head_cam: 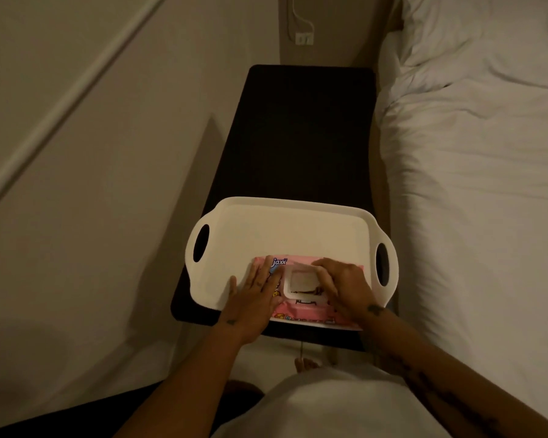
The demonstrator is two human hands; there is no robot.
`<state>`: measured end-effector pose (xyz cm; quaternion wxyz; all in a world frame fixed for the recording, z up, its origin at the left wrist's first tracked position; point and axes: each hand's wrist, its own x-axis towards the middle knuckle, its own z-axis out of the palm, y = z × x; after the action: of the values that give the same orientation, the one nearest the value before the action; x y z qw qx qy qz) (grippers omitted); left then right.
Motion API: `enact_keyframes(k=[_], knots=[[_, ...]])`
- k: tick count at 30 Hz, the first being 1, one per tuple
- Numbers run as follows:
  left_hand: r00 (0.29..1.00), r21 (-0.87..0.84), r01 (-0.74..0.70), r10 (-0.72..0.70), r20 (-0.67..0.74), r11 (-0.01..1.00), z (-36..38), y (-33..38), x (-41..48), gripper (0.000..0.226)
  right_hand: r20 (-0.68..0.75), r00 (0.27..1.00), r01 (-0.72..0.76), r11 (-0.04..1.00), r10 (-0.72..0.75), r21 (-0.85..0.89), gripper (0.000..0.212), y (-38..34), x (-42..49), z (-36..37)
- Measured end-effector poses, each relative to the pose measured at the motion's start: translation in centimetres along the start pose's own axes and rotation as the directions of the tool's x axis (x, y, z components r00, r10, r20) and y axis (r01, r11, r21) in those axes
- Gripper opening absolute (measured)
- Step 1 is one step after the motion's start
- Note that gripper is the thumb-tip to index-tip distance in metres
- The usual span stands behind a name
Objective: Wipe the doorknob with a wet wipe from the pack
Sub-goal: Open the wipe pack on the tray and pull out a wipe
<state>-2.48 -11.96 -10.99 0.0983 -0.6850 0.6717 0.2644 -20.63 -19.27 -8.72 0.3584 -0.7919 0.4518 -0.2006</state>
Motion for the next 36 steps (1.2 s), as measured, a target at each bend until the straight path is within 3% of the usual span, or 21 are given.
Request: enact_keyframes(k=[5,7,9,13,16,17,18,21,29,34,36], knots=[[1.000,0.011,-0.014,0.014,0.001,1.000,-0.4,0.1,-0.2,0.058,-0.026,0.993,-0.111,0.990,0.113,0.083,0.022,0.6,2.3,-1.3],[1.000,0.012,-0.001,0.001,-0.009,1.000,-0.5,0.0,-0.3,0.058,-0.050,0.991,-0.118,0.991,0.121,0.059,0.031,0.5,2.9,-1.2],[1.000,0.015,0.006,-0.006,-0.009,1.000,-0.4,0.1,-0.5,0.059,-0.067,0.993,-0.102,0.994,0.099,-0.041,0.048,0.4,2.3,-0.8],[0.999,0.029,0.020,-0.019,-0.032,0.999,-0.6,0.6,-0.7,0.059,0.077,0.997,-0.004,0.965,0.025,-0.262,0.067,0.9,-0.9,-1.0],[0.997,0.014,0.026,-0.025,-0.079,1.000,-1.4,1.1,-0.9,0.062,0.156,0.983,0.147,0.914,-0.094,-0.378,0.058,2.0,-2.8,-0.6],[0.994,-0.018,0.026,-0.028,-0.103,0.999,-1.8,1.4,-0.9,0.064,0.172,0.979,0.167,0.899,-0.105,-0.405,0.048,2.3,-3.2,-0.3],[0.991,-0.059,0.014,-0.021,-0.129,0.998,-2.0,1.8,-1.0,0.063,0.199,0.976,0.161,0.894,-0.083,-0.418,0.050,2.3,-3.4,-0.2],[0.977,-0.153,-0.081,0.048,-0.205,0.985,-2.4,3.7,-0.8,0.046,0.232,0.972,0.143,0.897,-0.047,-0.418,0.074,3.3,-3.2,0.2],[0.995,-0.094,-0.048,0.039,-0.091,0.994,-1.7,5.1,0.5,0.055,0.187,0.981,0.119,0.896,-0.041,-0.427,0.065,3.9,-3.5,0.6],[0.984,-0.285,-0.087,0.038,-0.173,0.955,-2.3,4.6,0.3,0.048,0.185,0.982,0.116,0.917,-0.048,-0.382,0.062,4.0,-3.6,0.5],[0.981,-0.387,-0.089,0.012,-0.196,0.918,-2.7,4.3,0.3,0.060,0.154,0.986,0.117,0.929,-0.067,-0.351,0.058,3.7,-3.3,0.2]])
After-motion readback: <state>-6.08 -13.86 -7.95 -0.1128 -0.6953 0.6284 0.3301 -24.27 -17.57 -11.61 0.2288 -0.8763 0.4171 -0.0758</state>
